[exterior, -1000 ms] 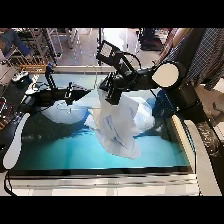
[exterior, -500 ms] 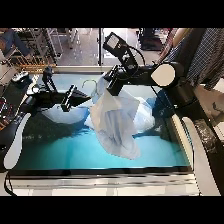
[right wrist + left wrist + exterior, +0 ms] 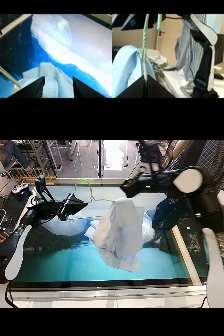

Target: Fold the clothes and pants, and hang the long-sleeved shirts on hangers.

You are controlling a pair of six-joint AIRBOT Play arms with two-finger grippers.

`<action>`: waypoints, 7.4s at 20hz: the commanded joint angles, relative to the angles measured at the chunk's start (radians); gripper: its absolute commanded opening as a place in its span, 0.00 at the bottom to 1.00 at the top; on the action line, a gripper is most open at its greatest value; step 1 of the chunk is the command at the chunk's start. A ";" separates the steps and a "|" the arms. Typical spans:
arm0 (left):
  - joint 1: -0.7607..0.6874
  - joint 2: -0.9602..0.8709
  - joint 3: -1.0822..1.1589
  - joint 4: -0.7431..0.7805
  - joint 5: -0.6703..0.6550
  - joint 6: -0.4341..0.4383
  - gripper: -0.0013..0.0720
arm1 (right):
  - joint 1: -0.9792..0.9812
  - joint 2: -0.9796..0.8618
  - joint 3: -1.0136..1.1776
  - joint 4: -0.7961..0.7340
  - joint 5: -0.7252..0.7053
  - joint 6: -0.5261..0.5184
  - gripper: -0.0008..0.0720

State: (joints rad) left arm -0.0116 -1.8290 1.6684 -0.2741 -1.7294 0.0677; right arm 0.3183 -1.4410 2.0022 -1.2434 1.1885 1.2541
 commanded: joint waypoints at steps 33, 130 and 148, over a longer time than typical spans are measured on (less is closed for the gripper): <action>0.002 -0.114 -0.002 -0.526 -0.026 -0.090 0.03 | -0.080 0.043 -0.488 0.061 -0.383 -0.271 0.03; 0.003 -0.179 -0.003 -0.175 0.017 -0.278 0.03 | 0.190 -0.171 -0.240 -0.200 -0.619 -0.672 0.77; 0.205 -0.040 0.000 0.079 0.358 -0.370 1.00 | 0.206 -0.104 -0.240 -0.298 -0.373 -0.664 0.03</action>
State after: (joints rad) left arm 0.1310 -1.9282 1.6672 -0.3569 -1.4818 -0.2565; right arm 0.5362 -1.5635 1.7615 -1.5082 0.7765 0.5858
